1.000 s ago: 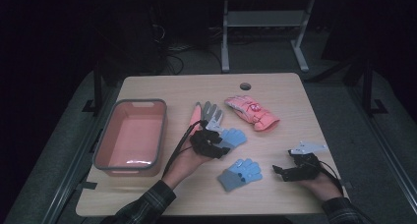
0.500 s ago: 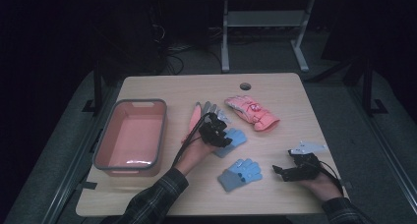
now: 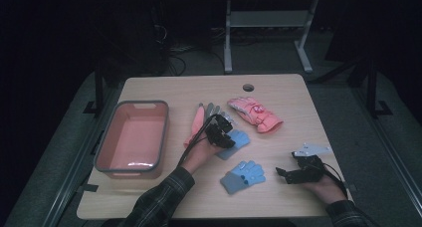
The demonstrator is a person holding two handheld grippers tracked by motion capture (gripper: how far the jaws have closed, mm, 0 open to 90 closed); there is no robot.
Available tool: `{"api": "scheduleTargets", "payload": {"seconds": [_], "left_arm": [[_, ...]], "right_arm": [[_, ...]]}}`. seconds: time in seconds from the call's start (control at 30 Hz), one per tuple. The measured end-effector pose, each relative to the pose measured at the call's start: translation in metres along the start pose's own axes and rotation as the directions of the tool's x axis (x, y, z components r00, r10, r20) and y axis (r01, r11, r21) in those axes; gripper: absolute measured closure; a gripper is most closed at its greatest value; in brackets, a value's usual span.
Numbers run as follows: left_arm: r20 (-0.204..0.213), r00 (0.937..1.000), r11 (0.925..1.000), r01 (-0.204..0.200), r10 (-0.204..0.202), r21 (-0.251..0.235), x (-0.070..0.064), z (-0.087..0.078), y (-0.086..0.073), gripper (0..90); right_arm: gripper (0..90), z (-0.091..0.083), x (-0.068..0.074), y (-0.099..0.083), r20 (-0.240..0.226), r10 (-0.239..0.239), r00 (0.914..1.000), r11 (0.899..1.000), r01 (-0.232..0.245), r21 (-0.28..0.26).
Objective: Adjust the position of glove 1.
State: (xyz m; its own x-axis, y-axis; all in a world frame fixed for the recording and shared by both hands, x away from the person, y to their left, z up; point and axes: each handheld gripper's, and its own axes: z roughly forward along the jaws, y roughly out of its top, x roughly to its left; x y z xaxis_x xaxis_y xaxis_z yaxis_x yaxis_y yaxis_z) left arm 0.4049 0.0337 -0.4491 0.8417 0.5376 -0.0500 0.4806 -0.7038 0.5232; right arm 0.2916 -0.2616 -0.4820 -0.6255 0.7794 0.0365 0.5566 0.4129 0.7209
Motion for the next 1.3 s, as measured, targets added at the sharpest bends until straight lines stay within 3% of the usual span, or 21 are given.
{"api": "scheduleTargets", "payload": {"seconds": [0.3,0.5,0.73,0.9,1.07,1.3], "left_arm": [[0.022,0.9997,0.9999,-0.014,0.013,0.007,0.0,0.0,0.002,83.7],[0.096,0.9952,0.9987,0.024,-0.019,-0.046,0.004,-0.011,0.001,87.5],[0.144,0.9896,0.9976,0.007,0.003,-0.069,0.001,-0.027,-0.002,87.9],[0.179,0.9838,0.9958,0.007,0.009,-0.091,-0.004,-0.037,-0.004,87.9],[0.198,0.9789,0.9949,-0.033,0.051,-0.096,-0.012,-0.045,-0.007,87.9],[0.249,0.9637,0.9916,-0.071,0.096,-0.108,-0.031,-0.049,-0.011,87.9]], "right_arm": [[11.6,0.0,0.0,0.0,0.0,0.0,1.0,1.0,0.0,0.0],[11.6,0.0,0.0,0.0,0.0,0.001,1.0,1.0,-0.001,0.0],[11.6,0.0,0.0,0.0,0.0,0.0,1.0,1.0,0.0,0.0],[11.6,0.0,0.0,0.0,0.0,0.0,1.0,1.0,0.0,0.0],[11.6,0.0,0.0,0.0,0.0,0.0,1.0,1.0,0.0,0.0],[11.6,0.0,0.0,0.0,0.0,-0.001,1.0,1.0,0.001,-0.001]]}}
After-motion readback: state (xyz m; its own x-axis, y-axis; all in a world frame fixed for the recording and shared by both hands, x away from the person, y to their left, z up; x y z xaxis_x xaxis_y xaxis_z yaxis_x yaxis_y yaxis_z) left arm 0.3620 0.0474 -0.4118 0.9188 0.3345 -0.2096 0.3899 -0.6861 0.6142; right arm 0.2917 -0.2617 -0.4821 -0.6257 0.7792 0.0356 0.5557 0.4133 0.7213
